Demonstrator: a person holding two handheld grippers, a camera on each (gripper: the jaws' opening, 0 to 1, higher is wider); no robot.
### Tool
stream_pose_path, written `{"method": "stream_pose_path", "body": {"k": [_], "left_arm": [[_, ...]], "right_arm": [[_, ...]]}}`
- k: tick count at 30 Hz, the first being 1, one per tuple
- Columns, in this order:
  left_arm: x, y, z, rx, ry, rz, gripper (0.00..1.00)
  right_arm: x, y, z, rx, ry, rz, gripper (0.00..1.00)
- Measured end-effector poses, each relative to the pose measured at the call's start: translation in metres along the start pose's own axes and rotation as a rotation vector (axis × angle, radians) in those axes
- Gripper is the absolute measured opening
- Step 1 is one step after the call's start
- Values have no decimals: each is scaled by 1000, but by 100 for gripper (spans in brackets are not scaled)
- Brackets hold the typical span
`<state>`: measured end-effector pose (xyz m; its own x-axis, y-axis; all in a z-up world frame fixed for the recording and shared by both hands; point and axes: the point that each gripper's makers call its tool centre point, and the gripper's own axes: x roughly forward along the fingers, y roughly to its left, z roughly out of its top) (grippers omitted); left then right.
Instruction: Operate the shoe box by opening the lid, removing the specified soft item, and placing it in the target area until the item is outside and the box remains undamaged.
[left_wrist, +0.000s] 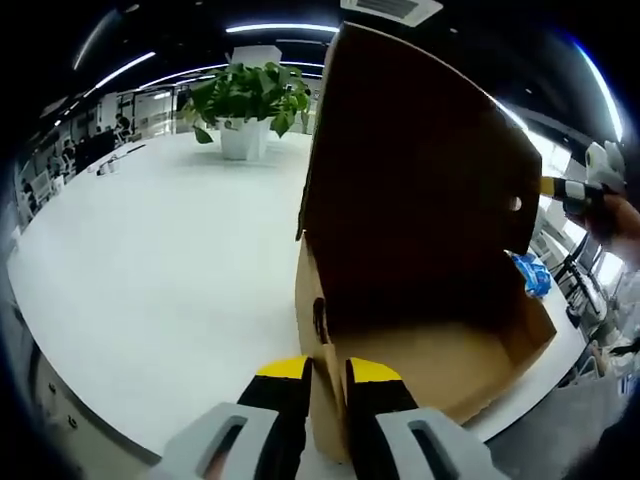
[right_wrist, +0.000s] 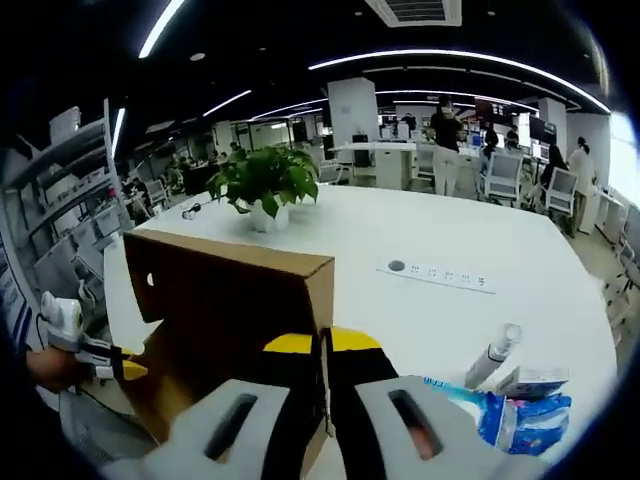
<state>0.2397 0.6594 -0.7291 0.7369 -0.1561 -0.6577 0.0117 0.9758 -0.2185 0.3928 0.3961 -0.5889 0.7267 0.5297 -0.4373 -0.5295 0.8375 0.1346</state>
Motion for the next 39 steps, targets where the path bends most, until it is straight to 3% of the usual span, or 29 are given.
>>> {"method": "stream_pose_path", "body": {"k": [7,19,28,39], "left_arm": [[4,3,2,-52,5,-1,13],[15,6,7,-133,7,14,13],[20,9,10,-171,0,21,13],[34,9,23,-198,-16,-17,14]], "right_arm": [[-21,10,-13,36,-31,-17,1],[-39,19,-33,77,-60,-44,2],[-45,23,-46,86,-82,-60,2],[-42,20,-76,117,-43,-83,2]]}}
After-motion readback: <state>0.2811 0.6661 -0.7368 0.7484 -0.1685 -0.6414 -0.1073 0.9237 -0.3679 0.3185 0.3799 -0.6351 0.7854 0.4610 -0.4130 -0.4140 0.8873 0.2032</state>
